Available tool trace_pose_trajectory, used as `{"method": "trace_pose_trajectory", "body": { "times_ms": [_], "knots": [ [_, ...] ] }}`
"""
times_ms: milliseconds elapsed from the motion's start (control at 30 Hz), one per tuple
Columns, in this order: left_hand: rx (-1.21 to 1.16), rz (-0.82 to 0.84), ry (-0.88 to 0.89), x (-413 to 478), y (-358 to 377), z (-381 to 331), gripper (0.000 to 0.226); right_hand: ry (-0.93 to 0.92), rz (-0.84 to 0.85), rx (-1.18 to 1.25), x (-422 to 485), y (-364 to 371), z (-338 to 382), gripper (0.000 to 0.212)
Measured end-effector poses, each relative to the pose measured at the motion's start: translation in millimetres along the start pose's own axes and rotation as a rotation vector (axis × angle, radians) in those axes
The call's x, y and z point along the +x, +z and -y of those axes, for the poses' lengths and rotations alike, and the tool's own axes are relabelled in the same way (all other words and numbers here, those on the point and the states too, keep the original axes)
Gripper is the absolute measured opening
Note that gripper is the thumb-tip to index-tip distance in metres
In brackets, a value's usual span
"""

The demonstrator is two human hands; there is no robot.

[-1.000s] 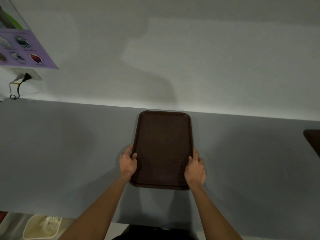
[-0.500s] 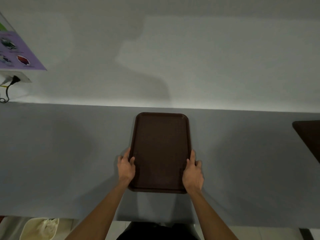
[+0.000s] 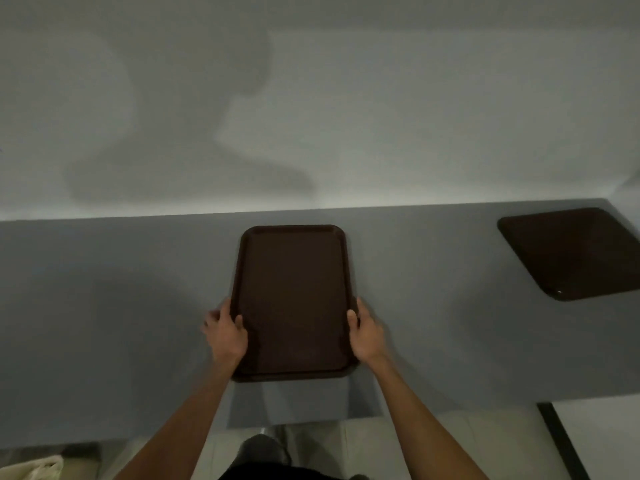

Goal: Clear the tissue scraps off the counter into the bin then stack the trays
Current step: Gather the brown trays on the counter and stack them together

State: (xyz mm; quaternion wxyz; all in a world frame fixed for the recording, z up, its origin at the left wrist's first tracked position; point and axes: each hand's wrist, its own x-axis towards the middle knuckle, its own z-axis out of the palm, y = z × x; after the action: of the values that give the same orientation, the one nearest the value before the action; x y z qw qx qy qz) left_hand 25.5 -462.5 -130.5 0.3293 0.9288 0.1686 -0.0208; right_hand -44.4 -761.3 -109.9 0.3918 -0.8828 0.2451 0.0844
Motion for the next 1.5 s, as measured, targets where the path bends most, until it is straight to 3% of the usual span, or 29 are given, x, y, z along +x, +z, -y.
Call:
{"method": "trace_pose_trajectory", "body": {
  "times_ms": [100,300,567,733,867,1000,1200,1267,1500],
  "knots": [
    [0.073,-0.099,0.072,-38,1,-35,0.055,-0.017,-0.019,0.071,-14,-43,-28,0.054],
    [-0.060,0.050,0.388,-144,27,-120,0.036,-0.112,-0.146,0.175,-54,-157,-111,0.031],
    [-0.134,0.309,0.471,-210,108,-219,0.022,-0.128,-0.353,0.182,-78,-328,-209,0.027],
    [-0.172,0.490,0.494,-225,189,-296,0.020,0.000,-0.422,0.289,-61,-372,-256,0.025],
    [-0.205,0.556,0.526,-230,260,-371,0.014,0.052,-0.384,0.336,-34,-390,-291,0.021],
    [-0.272,0.677,0.364,-235,323,-440,0.020,0.120,-0.358,0.320,-4,-418,-326,0.017],
    [-0.316,0.698,0.153,-244,385,-516,0.022,0.175,-0.343,0.222,54,-491,-373,0.013],
    [-0.340,0.710,0.051,-248,396,-532,0.041,0.196,-0.344,0.183,76,-514,-393,0.014],
    [-0.409,0.664,-0.195,-249,442,-574,0.058,0.297,-0.353,0.099,172,-596,-452,0.051]
  ]
}}
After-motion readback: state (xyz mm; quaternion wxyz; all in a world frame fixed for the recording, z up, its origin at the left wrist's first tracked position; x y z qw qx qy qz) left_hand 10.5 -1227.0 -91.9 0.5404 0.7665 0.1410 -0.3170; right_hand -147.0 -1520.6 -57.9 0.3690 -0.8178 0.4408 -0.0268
